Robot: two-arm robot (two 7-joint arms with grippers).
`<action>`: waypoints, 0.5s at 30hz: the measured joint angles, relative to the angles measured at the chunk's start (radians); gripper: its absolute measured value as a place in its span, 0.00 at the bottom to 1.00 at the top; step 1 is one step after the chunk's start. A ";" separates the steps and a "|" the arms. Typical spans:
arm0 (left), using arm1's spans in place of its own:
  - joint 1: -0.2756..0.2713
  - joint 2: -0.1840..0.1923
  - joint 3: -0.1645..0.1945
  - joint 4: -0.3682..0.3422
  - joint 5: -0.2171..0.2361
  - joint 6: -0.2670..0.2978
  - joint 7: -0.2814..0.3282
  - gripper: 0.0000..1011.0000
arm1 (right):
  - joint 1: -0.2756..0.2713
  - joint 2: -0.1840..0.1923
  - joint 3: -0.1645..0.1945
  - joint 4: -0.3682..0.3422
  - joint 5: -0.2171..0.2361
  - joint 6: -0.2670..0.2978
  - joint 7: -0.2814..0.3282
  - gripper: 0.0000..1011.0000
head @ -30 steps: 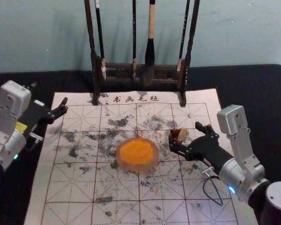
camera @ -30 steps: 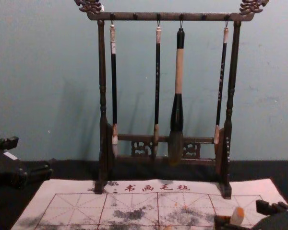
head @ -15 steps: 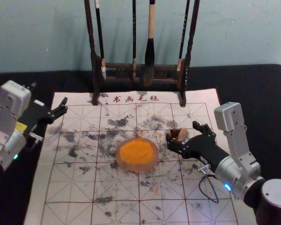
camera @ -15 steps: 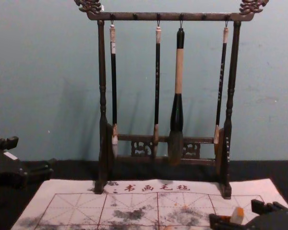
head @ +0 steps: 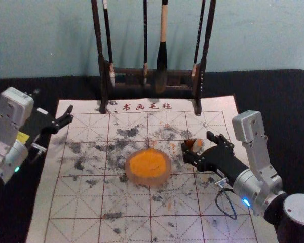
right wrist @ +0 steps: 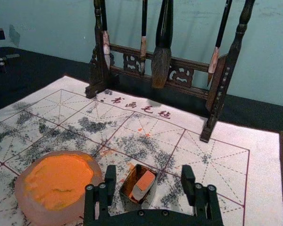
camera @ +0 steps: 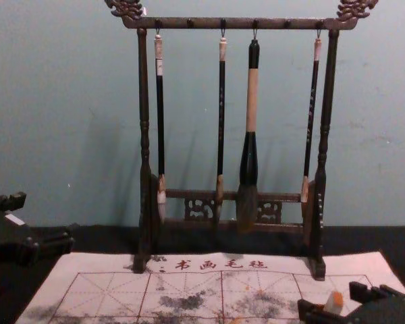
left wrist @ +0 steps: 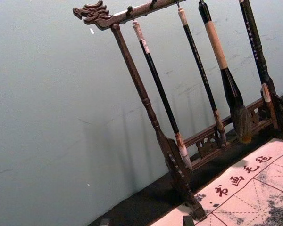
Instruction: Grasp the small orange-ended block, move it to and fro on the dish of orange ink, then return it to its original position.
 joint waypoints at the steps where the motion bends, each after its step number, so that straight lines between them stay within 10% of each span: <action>1: 0.000 0.000 0.000 0.000 0.000 0.000 0.000 0.99 | 0.000 0.000 0.000 0.000 0.000 0.000 0.000 0.85; 15: 0.000 0.000 0.000 0.000 0.000 0.000 0.000 0.99 | 0.000 0.001 -0.001 -0.001 0.000 -0.002 0.000 0.41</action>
